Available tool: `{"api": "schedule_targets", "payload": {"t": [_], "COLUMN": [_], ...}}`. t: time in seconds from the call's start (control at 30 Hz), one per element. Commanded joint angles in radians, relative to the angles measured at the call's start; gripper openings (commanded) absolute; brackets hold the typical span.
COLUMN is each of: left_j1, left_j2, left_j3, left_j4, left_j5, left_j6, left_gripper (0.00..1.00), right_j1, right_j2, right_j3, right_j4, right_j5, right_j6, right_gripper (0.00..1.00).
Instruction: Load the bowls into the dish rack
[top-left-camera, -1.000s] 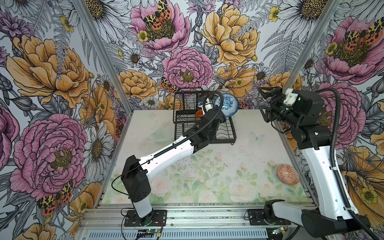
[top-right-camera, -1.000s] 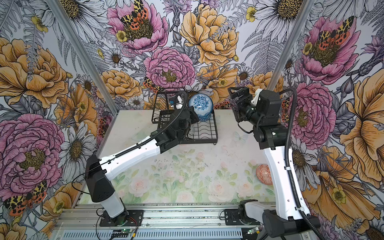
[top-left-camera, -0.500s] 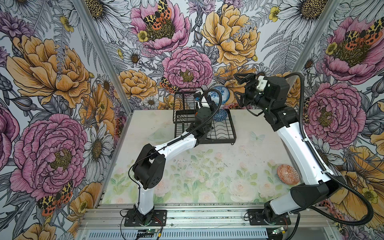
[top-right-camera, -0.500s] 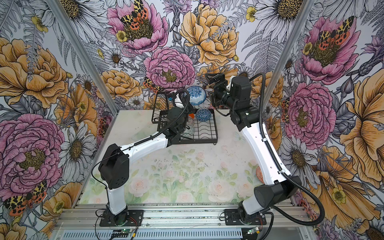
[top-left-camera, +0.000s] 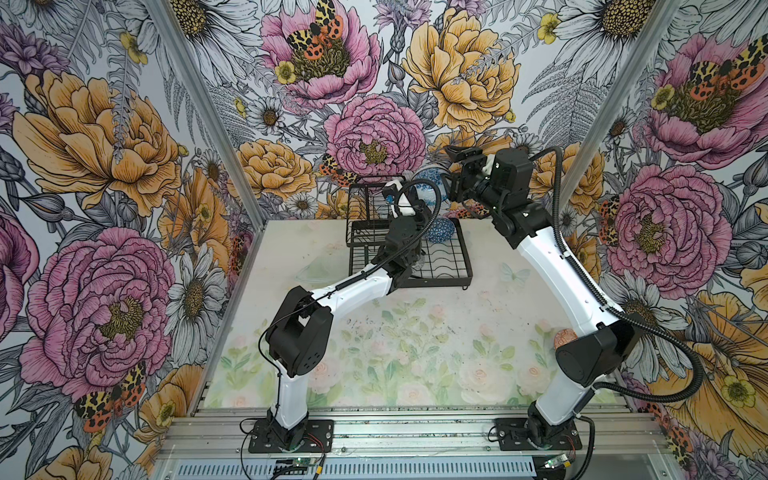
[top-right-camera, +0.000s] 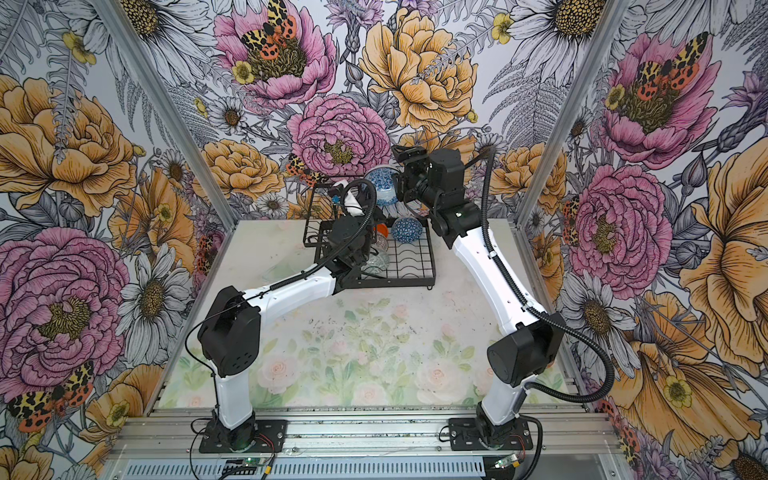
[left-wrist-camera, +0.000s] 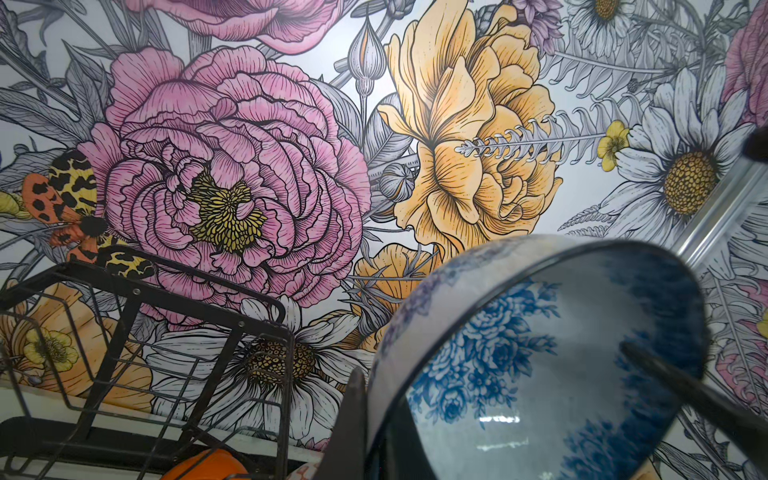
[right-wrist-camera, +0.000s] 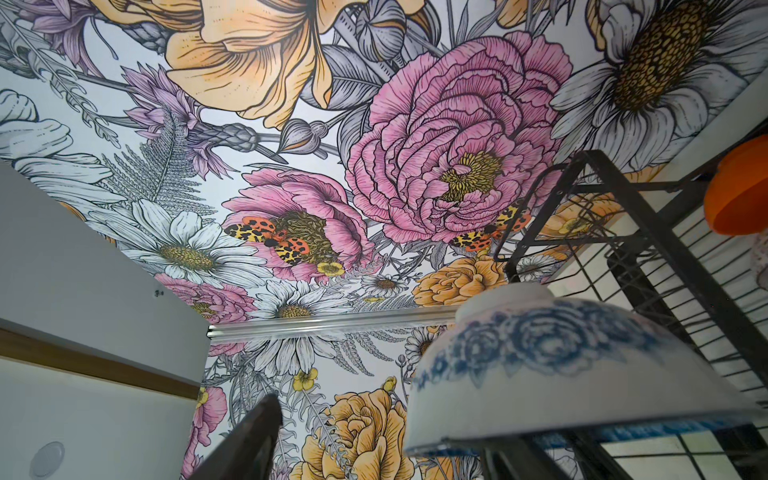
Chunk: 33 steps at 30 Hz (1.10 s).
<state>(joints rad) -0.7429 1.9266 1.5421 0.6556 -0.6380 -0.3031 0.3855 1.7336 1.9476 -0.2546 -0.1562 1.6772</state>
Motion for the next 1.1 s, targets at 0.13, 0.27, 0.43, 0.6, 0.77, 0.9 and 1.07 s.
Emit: {"api": "schedule_targets", "payload": {"t": [0.13,0.27,0.43,0.6,0.77,0.9,1.07], "left_j1": [-0.011,-0.012,-0.015,-0.02,-0.027,-0.036,-0.059], "left_j2": [-0.028,-0.038,-0.052,-0.066,-0.082,-0.096,-0.096], "left_j3": [-0.018,-0.036,-0.058,-0.076,-0.094,-0.106,-0.121], "left_j4": [0.103,0.112,0.127,0.144,0.163,0.167,0.181], "left_j5": [0.038,0.041,0.023,0.001,-0.013,-0.018,-0.023], "left_j6": [-0.002,0.006,0.021,0.027,0.045,0.045,0.064], "left_gripper": [0.0,0.0,0.0,0.0,0.0,0.0,0.0], "right_j1": [0.039,0.054,0.074,0.084,0.083,0.081,0.08], "right_j2": [0.049,0.055,0.06,0.04,-0.014,-0.054,-0.077], "right_j3": [0.027,0.027,0.026,0.008,-0.069,-0.14,-0.167], "right_j4": [0.116,0.117,0.121,0.124,0.123,0.124,0.125], "right_j5": [0.096,0.119,0.124,0.14,0.171,0.192,0.194], "right_j6": [0.065,0.082,0.11,0.118,0.118,0.118,0.107], "right_gripper": [0.62,0.54,0.5,0.43,0.35,0.3,0.18]}}
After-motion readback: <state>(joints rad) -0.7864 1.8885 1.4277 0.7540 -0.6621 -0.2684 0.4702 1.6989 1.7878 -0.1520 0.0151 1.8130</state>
